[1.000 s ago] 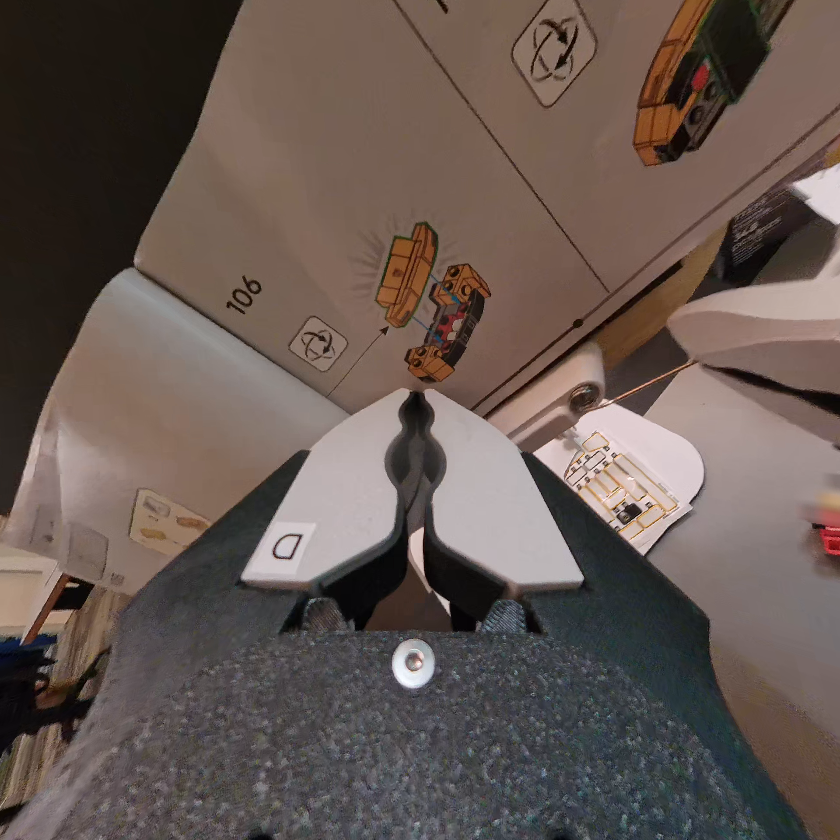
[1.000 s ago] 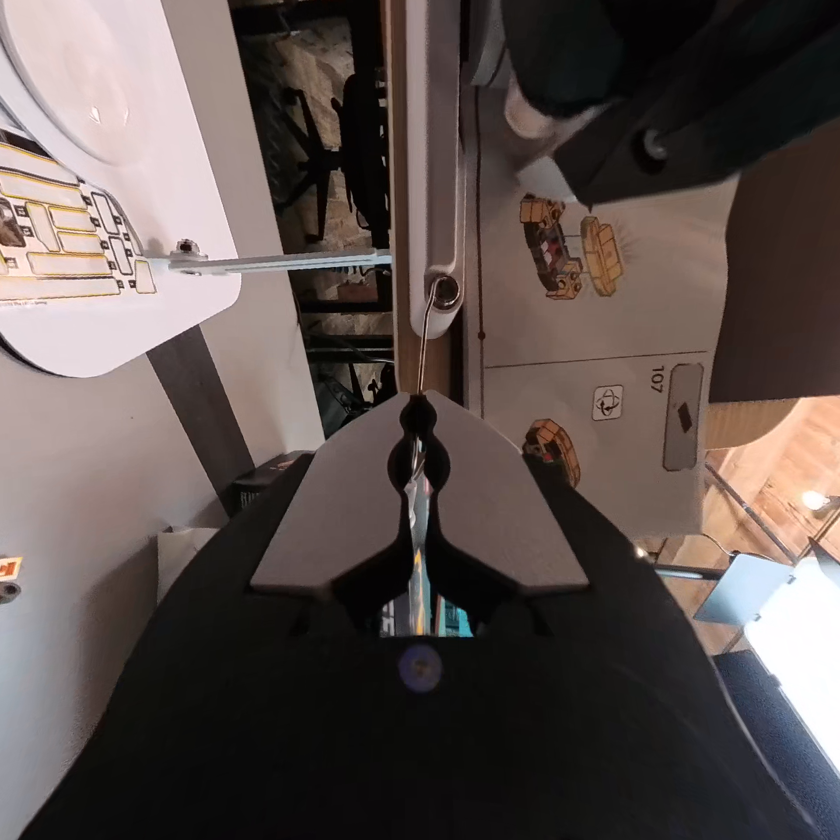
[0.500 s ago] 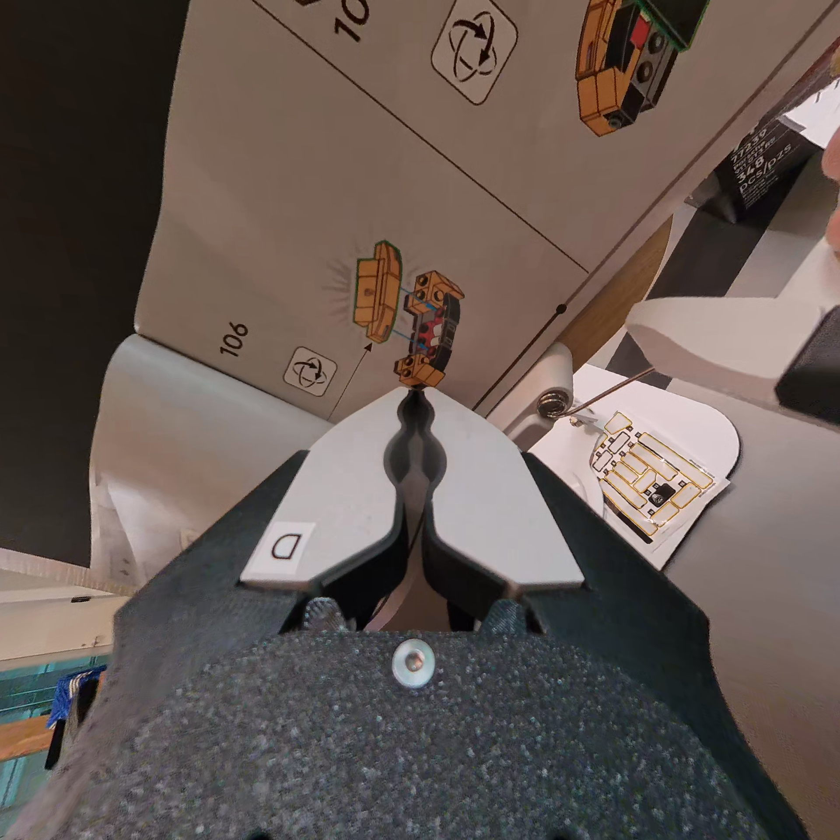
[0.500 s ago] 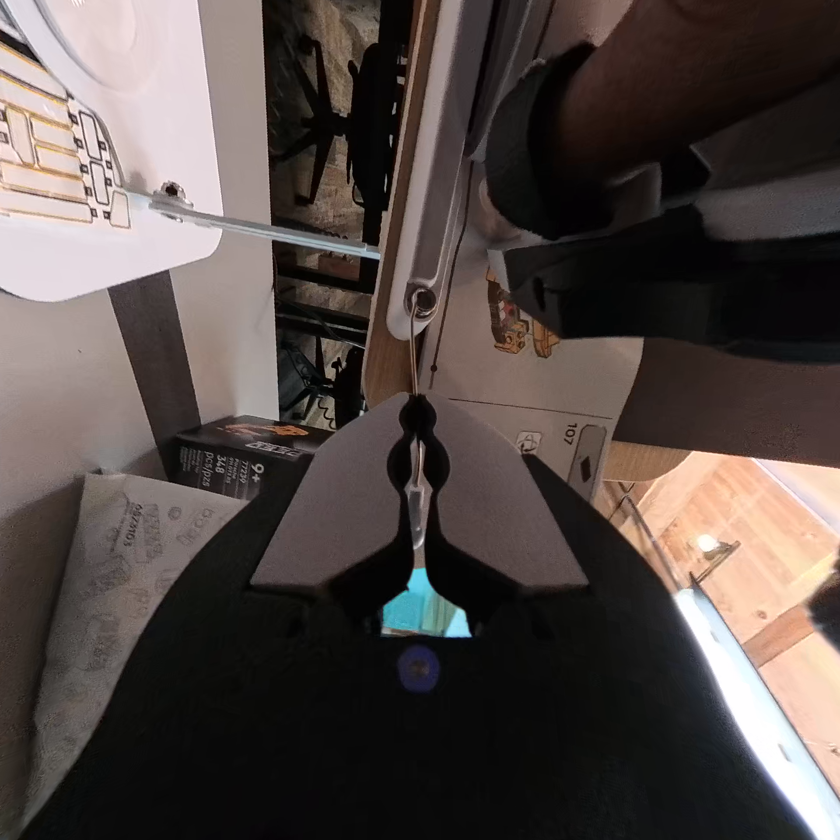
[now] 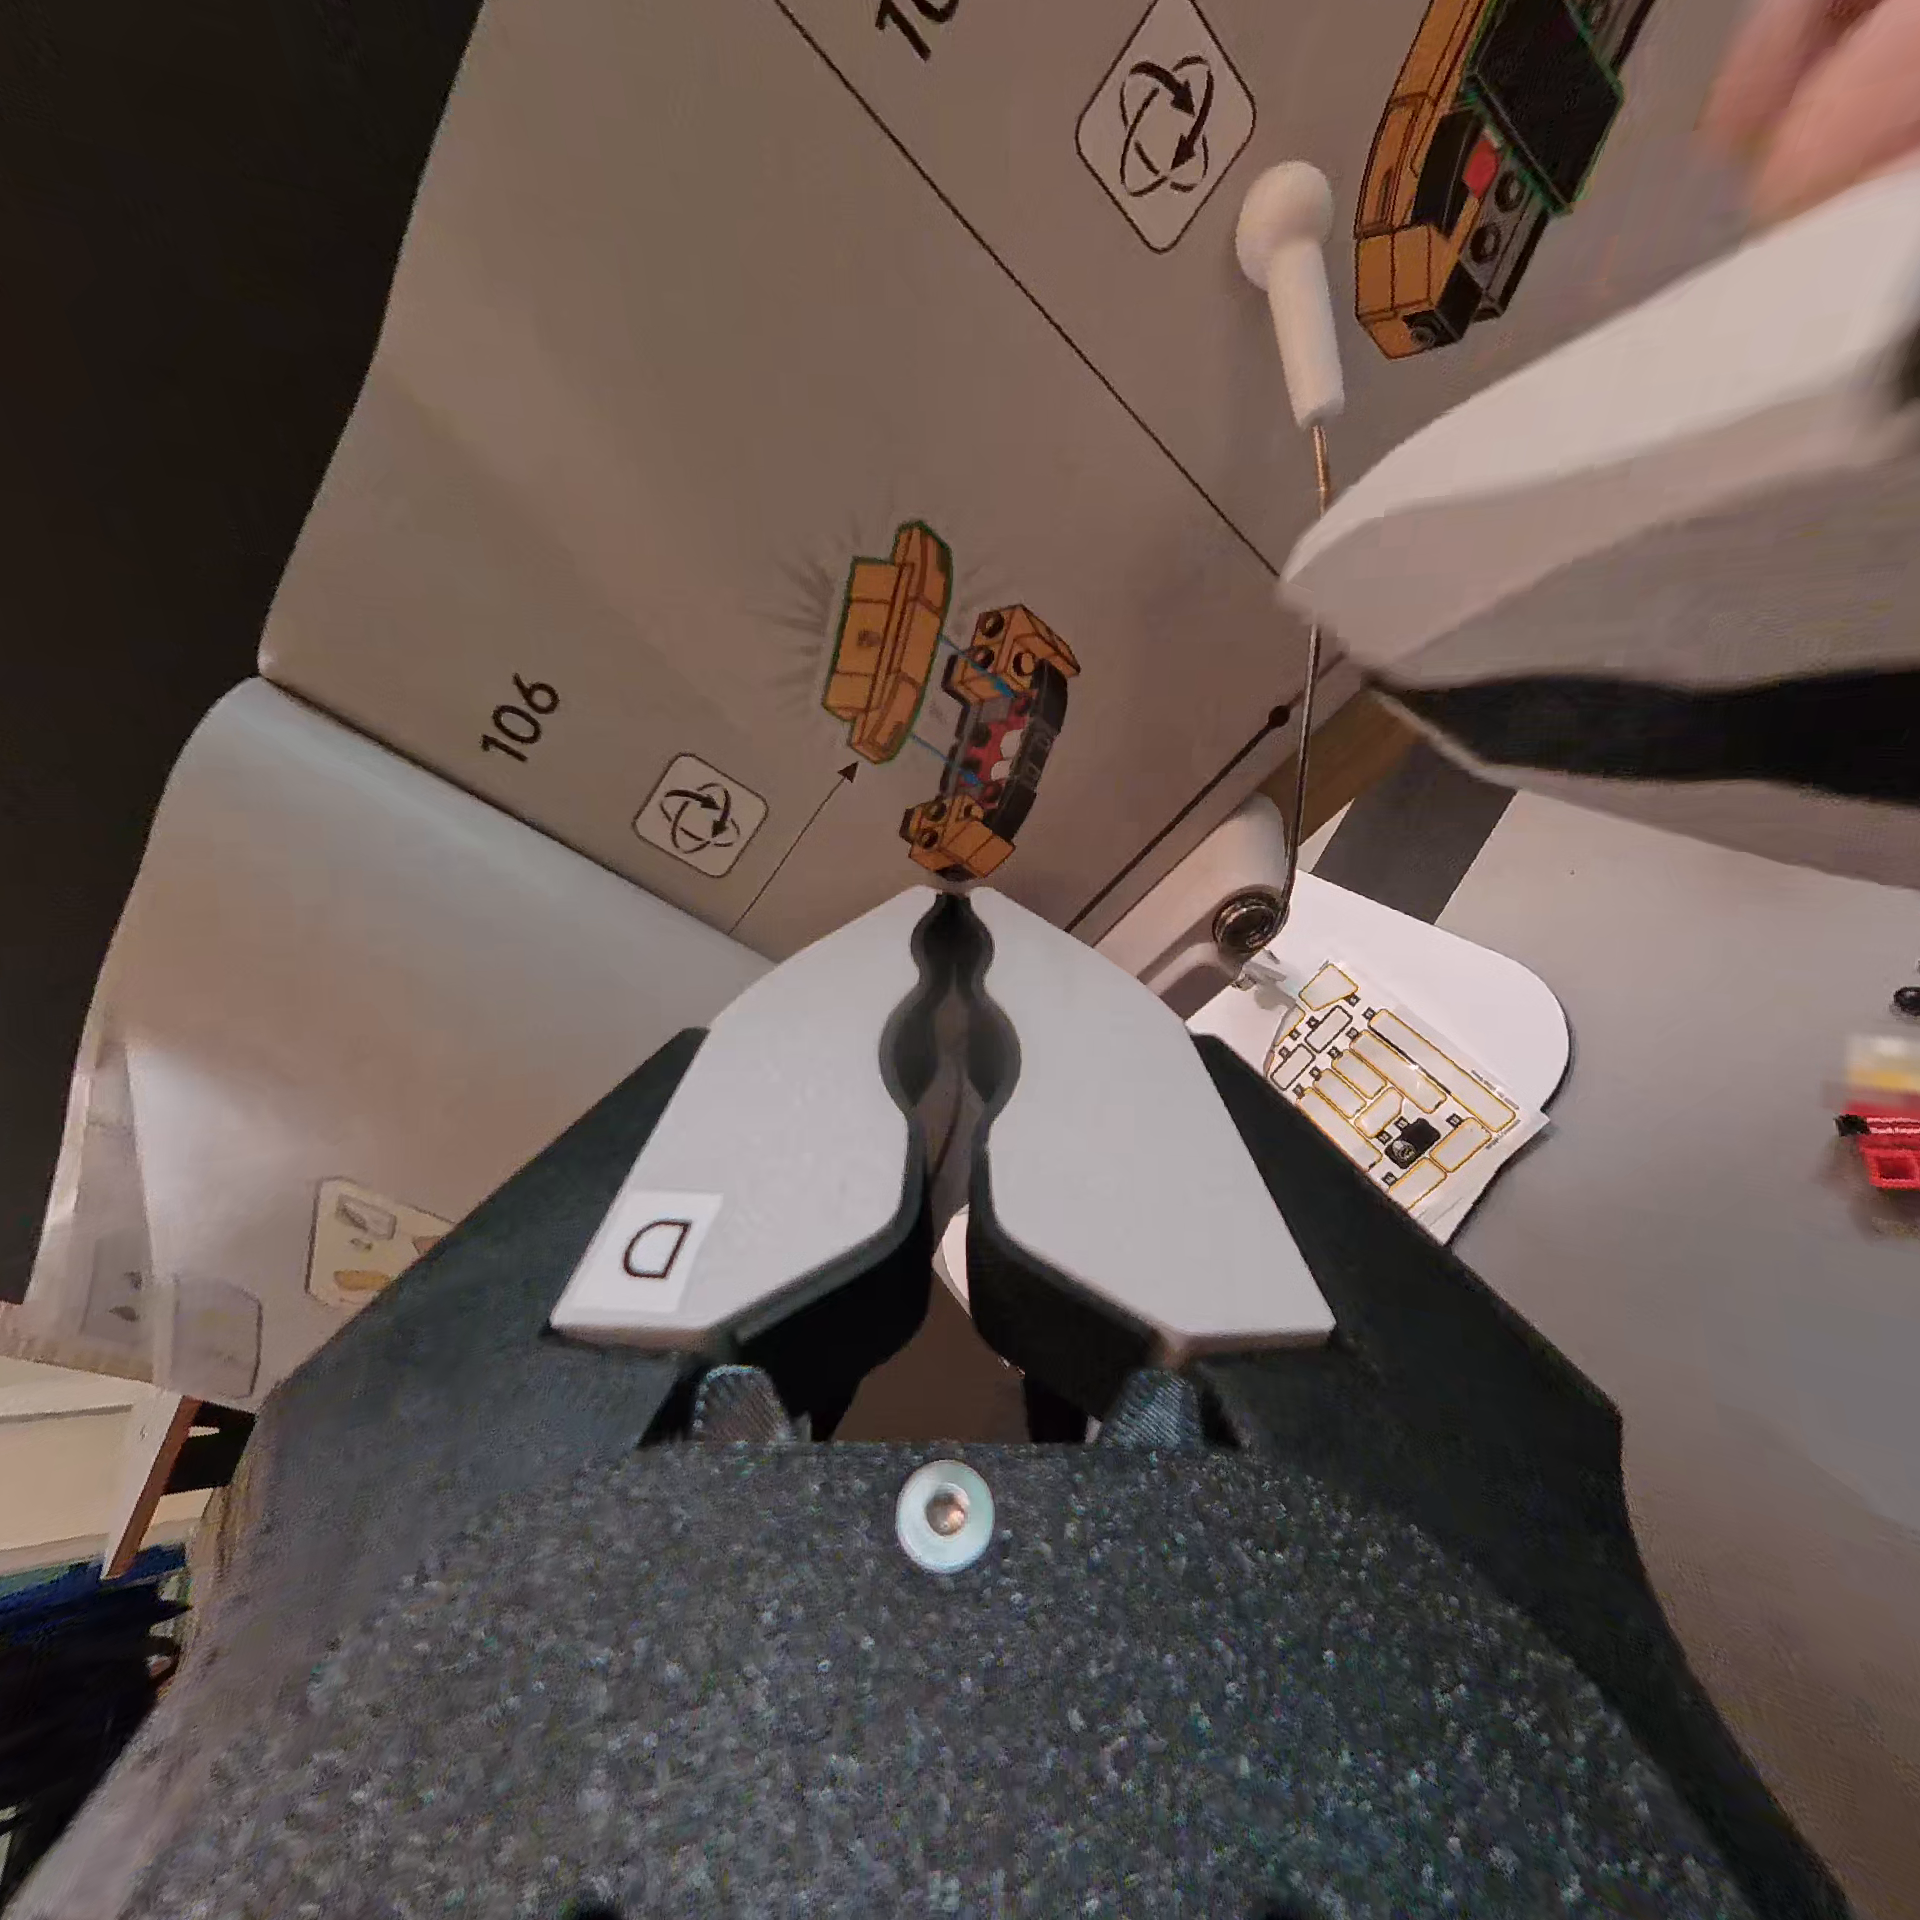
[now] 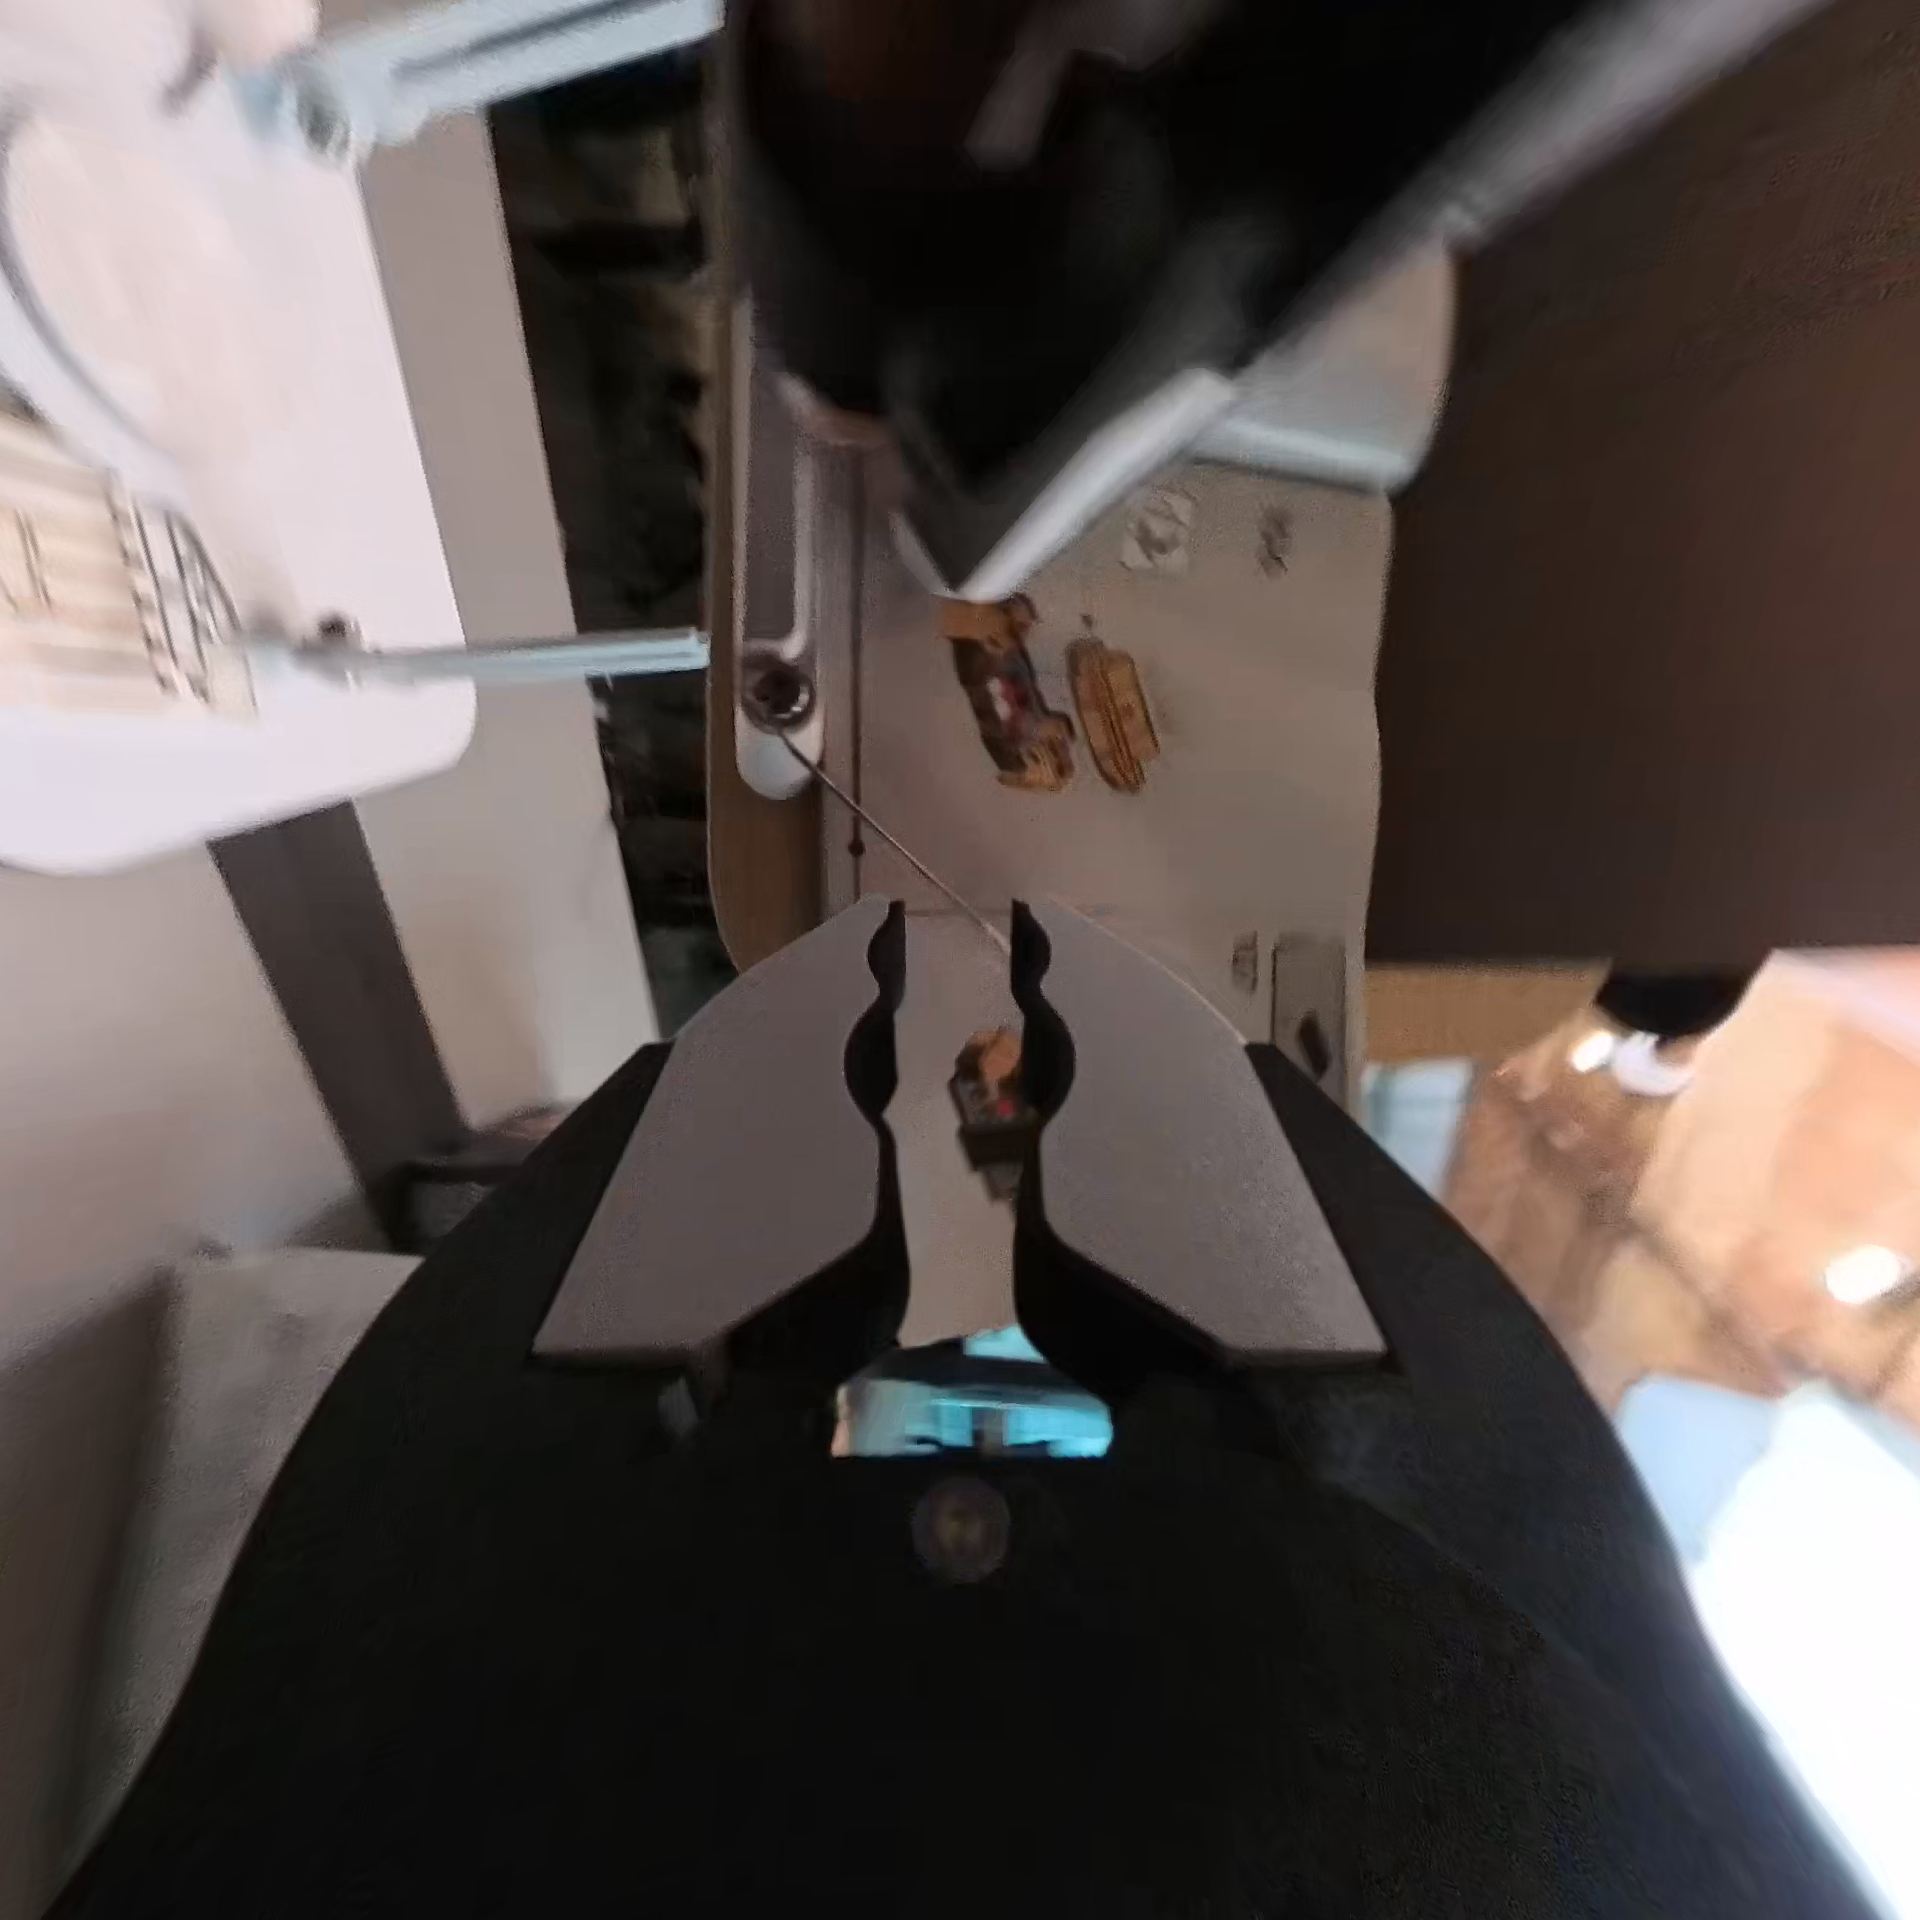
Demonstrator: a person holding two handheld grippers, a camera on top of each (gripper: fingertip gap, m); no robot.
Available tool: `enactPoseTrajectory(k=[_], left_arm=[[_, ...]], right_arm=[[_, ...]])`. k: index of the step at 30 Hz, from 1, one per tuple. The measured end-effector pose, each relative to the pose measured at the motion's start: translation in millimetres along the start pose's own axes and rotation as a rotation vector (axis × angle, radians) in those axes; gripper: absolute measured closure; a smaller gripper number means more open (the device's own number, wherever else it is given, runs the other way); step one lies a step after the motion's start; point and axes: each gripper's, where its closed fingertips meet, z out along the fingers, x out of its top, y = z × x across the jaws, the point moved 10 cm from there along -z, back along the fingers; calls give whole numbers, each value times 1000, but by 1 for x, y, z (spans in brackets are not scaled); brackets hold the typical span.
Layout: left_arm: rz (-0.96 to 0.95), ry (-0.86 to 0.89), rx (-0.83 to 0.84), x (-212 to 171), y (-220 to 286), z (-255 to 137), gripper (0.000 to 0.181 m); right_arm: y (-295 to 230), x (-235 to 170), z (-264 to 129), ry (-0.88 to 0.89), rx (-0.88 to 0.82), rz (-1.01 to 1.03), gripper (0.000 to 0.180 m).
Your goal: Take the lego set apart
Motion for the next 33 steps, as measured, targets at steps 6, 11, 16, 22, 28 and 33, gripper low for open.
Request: enactPoseTrajectory(k=[6, 11, 16, 22, 28, 33], left_arm=[[14, 44, 9, -4, 1, -2, 181], [1, 88, 66, -18, -7, -8, 181], [-74, 131, 59, -31, -16, -12, 181], [-147, 163, 32, -42, -20, -15, 181], [-148, 168, 35, -43, -20, -19, 181], [-114, 134, 67, -48, -19, -22, 181]], right_arm=[[16, -56, -8, -28, 23, 905, 112], [36, -98, 14, 65, 267, 1412, 96], [47, -105, 46, 293, 629, 1508, 128], [57, -116, 72, 454, 830, 1406, 160], [57, -132, 108, 600, 955, 1369, 161], [60, -138, 139, 611, 1022, 1389, 159]])
